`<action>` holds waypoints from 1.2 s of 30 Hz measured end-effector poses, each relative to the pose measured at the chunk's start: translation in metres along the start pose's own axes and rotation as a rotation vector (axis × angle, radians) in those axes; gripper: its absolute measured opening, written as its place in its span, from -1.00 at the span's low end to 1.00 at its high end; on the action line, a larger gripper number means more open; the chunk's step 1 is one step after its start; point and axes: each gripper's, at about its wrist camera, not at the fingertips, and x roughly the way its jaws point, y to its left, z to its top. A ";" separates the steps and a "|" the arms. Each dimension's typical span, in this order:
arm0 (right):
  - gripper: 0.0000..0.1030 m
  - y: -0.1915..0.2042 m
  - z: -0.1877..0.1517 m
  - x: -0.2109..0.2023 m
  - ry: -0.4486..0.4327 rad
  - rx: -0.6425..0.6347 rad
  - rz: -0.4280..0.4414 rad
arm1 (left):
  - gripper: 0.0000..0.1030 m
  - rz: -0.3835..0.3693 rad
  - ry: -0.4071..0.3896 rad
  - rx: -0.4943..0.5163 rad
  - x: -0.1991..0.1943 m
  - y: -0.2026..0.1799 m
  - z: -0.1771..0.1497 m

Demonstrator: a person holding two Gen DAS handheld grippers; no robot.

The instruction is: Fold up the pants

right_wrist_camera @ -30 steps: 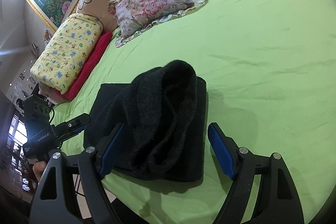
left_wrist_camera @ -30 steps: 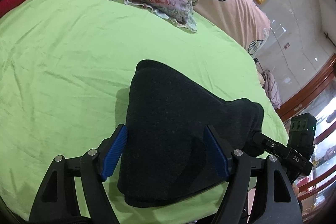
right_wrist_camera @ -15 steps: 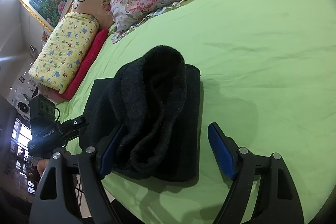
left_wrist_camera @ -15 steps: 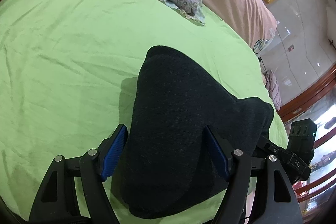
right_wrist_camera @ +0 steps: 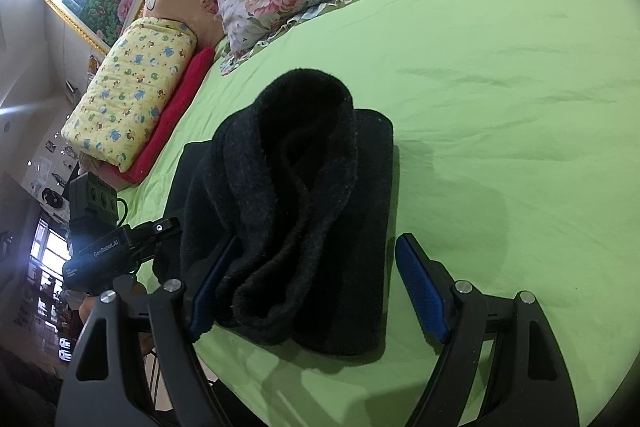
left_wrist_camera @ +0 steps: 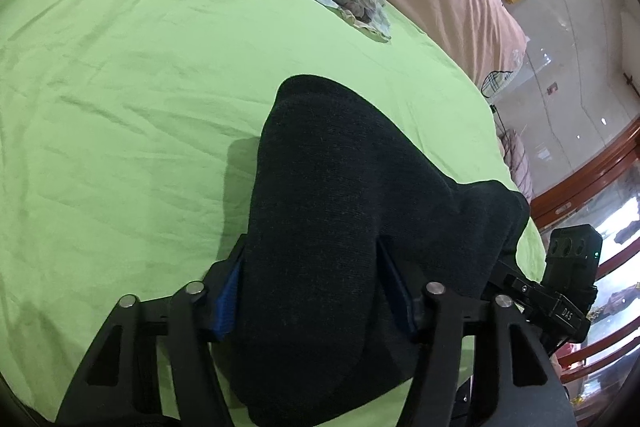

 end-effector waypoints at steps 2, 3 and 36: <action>0.49 -0.001 0.000 0.001 -0.001 0.005 0.009 | 0.05 0.004 -0.005 0.014 -0.001 -0.003 -0.001; 0.42 0.000 -0.001 0.001 -0.002 0.008 0.014 | 0.02 0.008 -0.008 0.030 -0.001 -0.006 0.000; 0.00 0.090 0.072 0.026 -0.090 -0.198 0.117 | -0.41 0.032 -0.230 0.028 -0.099 0.013 0.064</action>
